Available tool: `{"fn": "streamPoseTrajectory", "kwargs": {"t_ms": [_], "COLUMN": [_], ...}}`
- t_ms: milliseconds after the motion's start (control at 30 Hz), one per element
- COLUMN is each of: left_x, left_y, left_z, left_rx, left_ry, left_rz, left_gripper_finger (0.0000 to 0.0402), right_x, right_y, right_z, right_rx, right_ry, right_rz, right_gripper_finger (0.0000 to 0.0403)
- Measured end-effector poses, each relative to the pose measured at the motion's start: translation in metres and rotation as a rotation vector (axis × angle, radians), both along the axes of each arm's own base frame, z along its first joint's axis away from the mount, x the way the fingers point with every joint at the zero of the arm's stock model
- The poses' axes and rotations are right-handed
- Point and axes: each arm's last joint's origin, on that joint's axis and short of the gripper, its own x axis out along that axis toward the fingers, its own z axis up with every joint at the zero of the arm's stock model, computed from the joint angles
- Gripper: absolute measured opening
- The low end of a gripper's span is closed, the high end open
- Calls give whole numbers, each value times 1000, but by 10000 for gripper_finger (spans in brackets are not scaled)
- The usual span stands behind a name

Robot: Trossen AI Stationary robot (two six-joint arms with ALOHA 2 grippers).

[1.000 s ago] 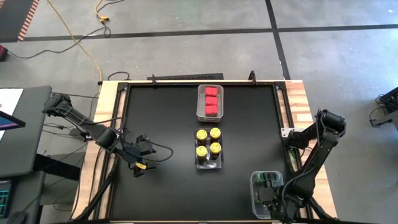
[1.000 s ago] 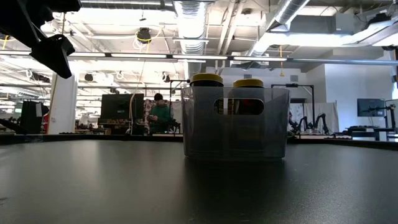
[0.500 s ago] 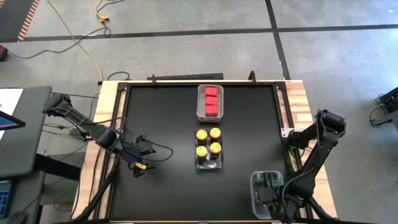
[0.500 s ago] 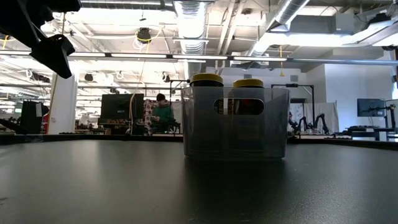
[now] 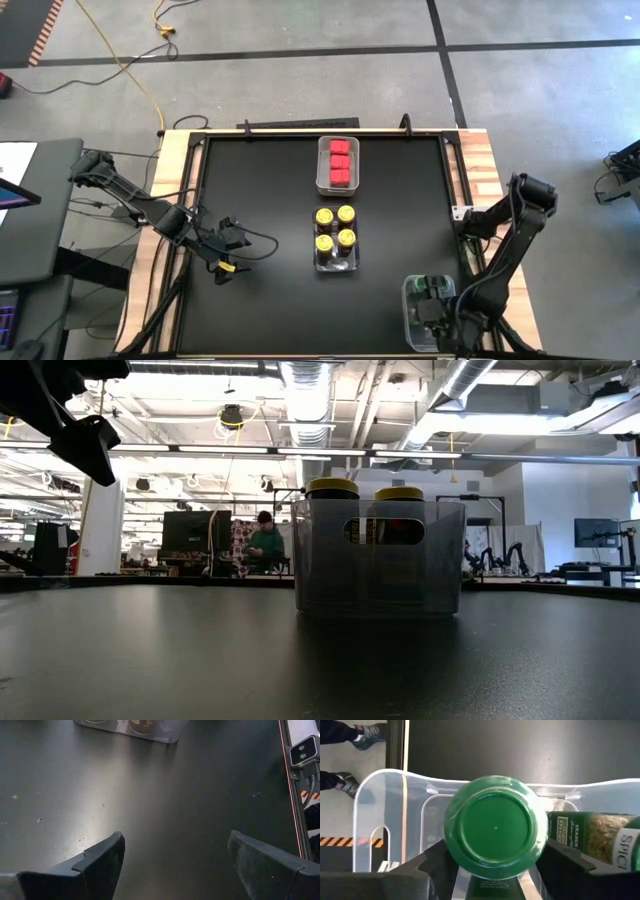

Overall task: Sort spices by type
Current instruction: Put the green seasoning bottle into the transparent bin

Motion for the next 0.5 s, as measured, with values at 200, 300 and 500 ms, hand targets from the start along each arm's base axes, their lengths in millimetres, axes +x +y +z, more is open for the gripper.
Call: {"fn": "streamPoseTrajectory", "kwargs": {"t_ms": [200, 300, 500], "left_x": [0, 0, 0], "left_y": [0, 0, 0], "left_z": [0, 0, 0], "left_rx": [0, 0, 0], "left_ry": [0, 0, 0], "left_rz": [0, 0, 0], "left_gripper_finger": [340, 340, 340], "right_x": [-1, -3, -7], "right_y": [-3, -5, -13], "right_z": [7, 14, 31], "right_rx": [25, 48, 107], "right_ry": [-13, -26, -58], "right_rz": [-2, -2, -2], "right_gripper_finger": [271, 271, 271]}}
